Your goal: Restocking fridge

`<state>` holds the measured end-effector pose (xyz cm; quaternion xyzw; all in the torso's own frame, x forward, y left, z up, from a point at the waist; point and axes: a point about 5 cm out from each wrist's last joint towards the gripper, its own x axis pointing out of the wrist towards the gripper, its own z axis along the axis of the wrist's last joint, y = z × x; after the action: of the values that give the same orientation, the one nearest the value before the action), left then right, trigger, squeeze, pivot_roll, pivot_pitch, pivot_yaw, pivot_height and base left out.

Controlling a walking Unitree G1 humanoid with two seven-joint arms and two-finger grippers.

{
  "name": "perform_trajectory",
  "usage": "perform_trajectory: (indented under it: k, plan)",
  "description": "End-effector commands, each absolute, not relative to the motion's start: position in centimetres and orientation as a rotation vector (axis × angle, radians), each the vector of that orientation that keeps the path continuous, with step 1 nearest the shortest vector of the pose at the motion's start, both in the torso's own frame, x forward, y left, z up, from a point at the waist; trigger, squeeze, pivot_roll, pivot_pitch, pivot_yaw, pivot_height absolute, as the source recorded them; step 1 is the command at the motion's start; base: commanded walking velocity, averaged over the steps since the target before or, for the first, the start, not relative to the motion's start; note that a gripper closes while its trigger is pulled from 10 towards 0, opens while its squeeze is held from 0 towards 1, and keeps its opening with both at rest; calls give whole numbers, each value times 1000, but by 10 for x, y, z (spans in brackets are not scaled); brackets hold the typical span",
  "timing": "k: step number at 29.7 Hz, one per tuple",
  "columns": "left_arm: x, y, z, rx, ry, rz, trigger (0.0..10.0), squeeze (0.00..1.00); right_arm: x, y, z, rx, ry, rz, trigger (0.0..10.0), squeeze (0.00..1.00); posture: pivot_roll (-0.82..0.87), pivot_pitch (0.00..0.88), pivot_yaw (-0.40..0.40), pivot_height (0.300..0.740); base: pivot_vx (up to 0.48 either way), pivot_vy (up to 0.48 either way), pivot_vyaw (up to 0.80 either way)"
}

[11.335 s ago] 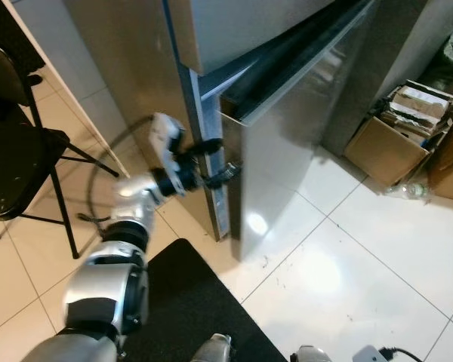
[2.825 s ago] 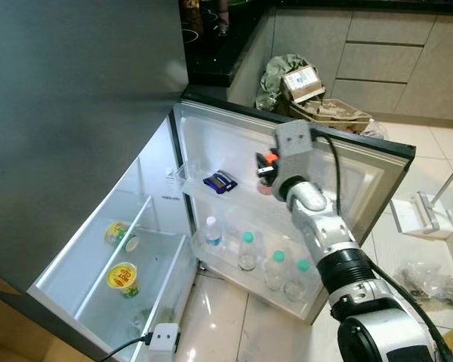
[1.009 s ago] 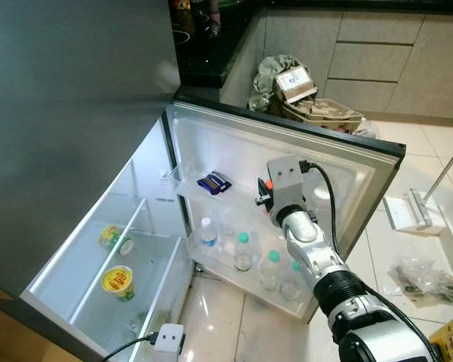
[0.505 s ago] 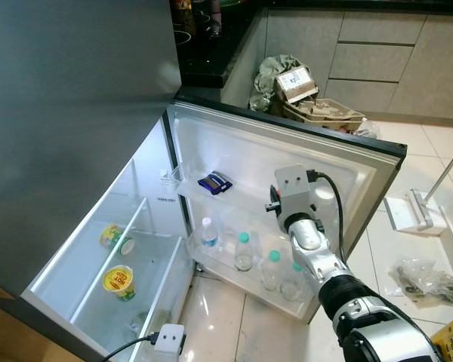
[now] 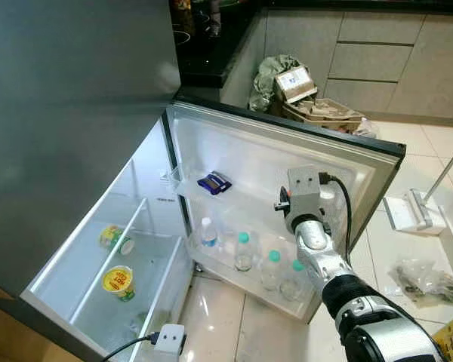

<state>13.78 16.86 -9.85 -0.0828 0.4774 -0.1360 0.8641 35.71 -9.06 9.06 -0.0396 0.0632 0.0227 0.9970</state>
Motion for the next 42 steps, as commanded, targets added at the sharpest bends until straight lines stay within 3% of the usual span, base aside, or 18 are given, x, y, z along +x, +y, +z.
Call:
perform_trajectory:
  k: [1,6,9,10,11,12,13,14,15,16,27,33,34,38,39,40,42]
  plan:
    - [135,164,-100,-166,1011,-309,10000,0,359,-91,92,-60,135,29,10000,1000,-99,0,-26,740,0,0,0]
    - [135,163,-100,-162,1012,-315,10000,0,360,-92,94,-35,123,12,10000,969,-99,0,-26,740,0,0,0]
    - [135,163,-100,-161,1012,-316,10000,0,362,-90,100,-23,94,17,10000,843,-100,0,-23,740,0,0,0]
    - [135,163,-100,-161,1012,-316,10000,0,362,-89,102,-8,79,24,10000,745,-98,0,-22,740,0,0,0]
    - [135,163,-100,-161,1012,-316,10000,0,362,-89,102,-8,79,24,10000,745,-98,0,-22,740,0,0,0]
    - [135,163,-100,-160,1012,-316,10000,0,363,-88,105,6,67,33,10000,624,-98,0,-22,740,0,0,0]
    - [135,163,-100,-160,1011,-316,10000,0,364,-85,108,14,48,49,10000,286,-98,0,-22,740,0,0,0]
    - [135,163,-100,-160,1011,-316,10000,0,364,-85,108,14,48,49,10000,286,-98,0,-22,740,0,0,0]
    - [135,164,-100,-159,1011,-316,10000,0,365,-80,114,29,19,82,10000,35,-100,0,-20,740,0,0,0]
    - [135,164,-100,-159,1012,-317,10000,0,365,-73,123,46,-28,128,10000,0,-101,0,-17,740,0,0,0]
    - [136,163,-99,-158,1010,-318,10000,0,363,-50,158,115,-199,300,10000,0,-98,0,-21,740,0,0,0]
    - [137,163,-99,-175,1005,-304,10000,0,336,-27,175,176,-303,785,10000,0,-100,0,-26,740,0,0,0]
    - [137,163,-99,-175,1005,-304,10000,0,336,-27,175,176,-303,785,10000,0,-100,0,-26,740,0,0,0]
    - [138,164,-99,-194,996,-276,10000,0,298,-38,140,143,-144,1216,10000,0,-99,0,-33,740,0,0,0]
    - [138,164,-99,-194,996,-276,10000,0,298,-38,140,143,-144,1216,10000,0,-99,0,-33,740,0,0,0]
    - [138,166,-99,-203,992,-255,10000,0,278,-61,99,33,59,1358,10000,0,-100,0,-36,740,0,0,0]
    - [138,166,-99,-203,992,-255,10000,0,278,-61,99,33,59,1358,10000,0,-100,0,-36,740,0,0,0]
